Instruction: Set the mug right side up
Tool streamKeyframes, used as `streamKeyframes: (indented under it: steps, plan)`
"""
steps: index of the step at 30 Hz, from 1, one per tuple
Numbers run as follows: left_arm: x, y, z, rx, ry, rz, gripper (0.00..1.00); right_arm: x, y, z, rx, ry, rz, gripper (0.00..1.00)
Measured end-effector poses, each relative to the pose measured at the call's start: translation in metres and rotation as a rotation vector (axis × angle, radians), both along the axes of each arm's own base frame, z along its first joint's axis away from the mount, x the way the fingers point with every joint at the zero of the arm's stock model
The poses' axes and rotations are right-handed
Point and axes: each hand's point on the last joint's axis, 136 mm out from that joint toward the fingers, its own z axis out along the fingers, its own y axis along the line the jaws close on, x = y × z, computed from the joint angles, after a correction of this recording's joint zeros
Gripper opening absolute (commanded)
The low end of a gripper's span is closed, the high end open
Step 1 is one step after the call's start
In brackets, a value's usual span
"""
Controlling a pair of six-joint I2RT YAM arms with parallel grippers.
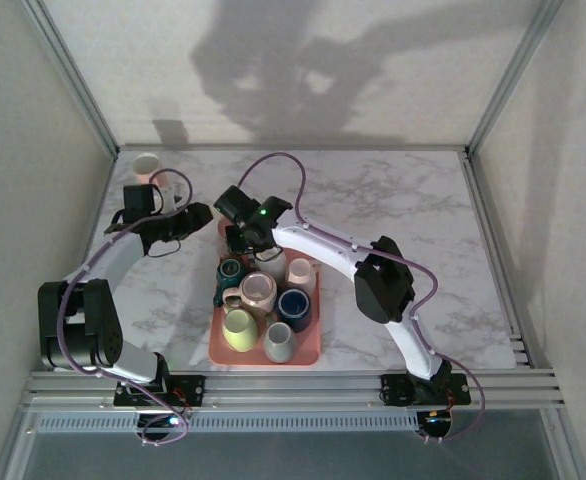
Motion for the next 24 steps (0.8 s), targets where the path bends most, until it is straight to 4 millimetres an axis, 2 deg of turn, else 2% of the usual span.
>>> streamKeyframes:
  steps: [15,24]
  plan:
    - [0.002,-0.01,-0.01,-0.011,0.026,-0.017,0.56,0.007,0.005,-0.015,-0.044,-0.024,-0.002,0.33]
    - [0.0,-0.019,-0.013,-0.011,0.034,-0.04,0.57,0.012,0.003,-0.016,-0.065,-0.048,-0.028,0.33]
